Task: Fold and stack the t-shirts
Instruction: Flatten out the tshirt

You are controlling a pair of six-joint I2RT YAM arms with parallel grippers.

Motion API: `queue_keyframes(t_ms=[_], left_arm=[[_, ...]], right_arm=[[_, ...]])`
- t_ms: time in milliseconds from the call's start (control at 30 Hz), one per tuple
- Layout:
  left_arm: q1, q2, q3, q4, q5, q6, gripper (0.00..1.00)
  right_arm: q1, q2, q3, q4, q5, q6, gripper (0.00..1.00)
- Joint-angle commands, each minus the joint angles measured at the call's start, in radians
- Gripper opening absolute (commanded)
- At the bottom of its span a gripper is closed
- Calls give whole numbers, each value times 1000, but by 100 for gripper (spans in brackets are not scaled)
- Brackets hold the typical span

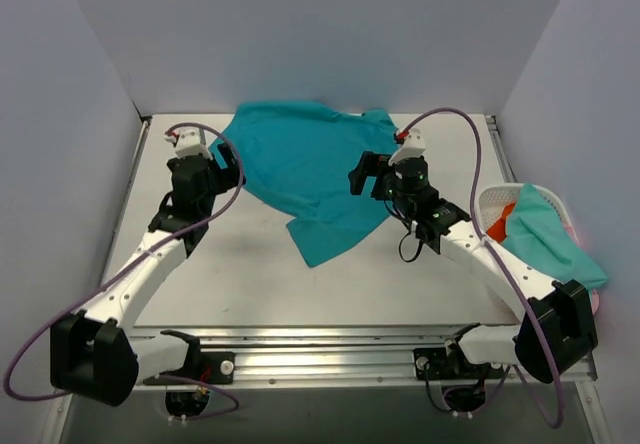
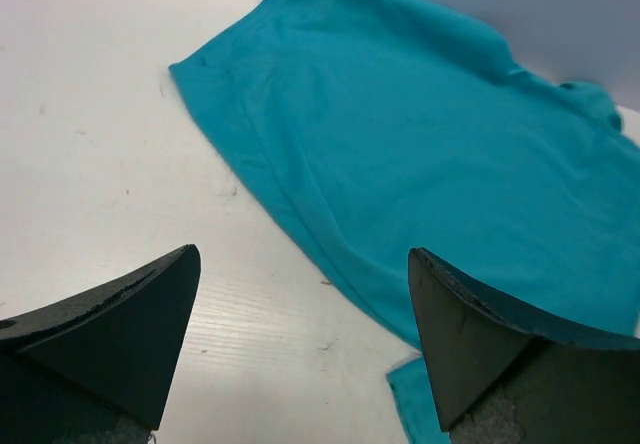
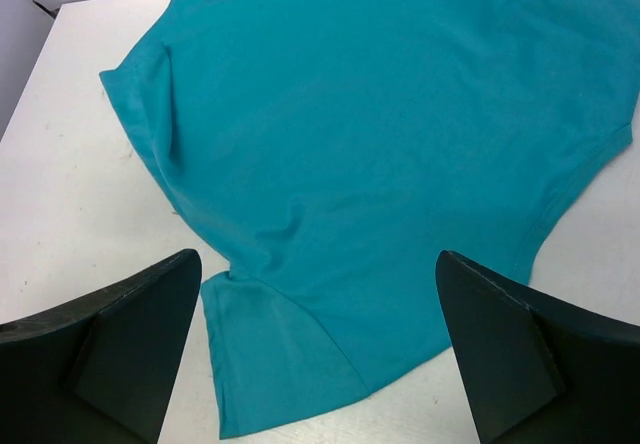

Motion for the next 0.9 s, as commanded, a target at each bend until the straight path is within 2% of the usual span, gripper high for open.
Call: queue_keyframes(t_ms=[0, 100, 167, 233, 333, 433, 500, 667, 867], left_arm=[[13, 90, 97, -36, -91, 44, 94], [96, 281, 242, -180, -34, 11, 94], [160, 453, 394, -244, 60, -8, 96], [182, 589, 496, -265, 89, -37, 96], [205, 712, 550, -199, 149, -67, 96], [199, 861, 723, -283, 143, -81, 96], [200, 918, 827, -327, 152, -80, 97], [194, 983, 871, -277, 180, -92, 97], [193, 1092, 1015, -346, 137, -103, 97]], right_arm=[[19, -69, -33, 7, 30, 21, 100], [19, -93, -75, 7, 28, 30, 100], [22, -109, -92, 1, 22, 30, 100], [27, -127, -104, 1, 17, 54, 100], [39, -150, -145, 57, -34, 85, 100], [58, -161, -171, 73, -38, 96, 100], [70, -164, -181, 68, -27, 90, 100], [82, -158, -202, 84, 10, 79, 100], [85, -127, -190, 71, 16, 74, 100]])
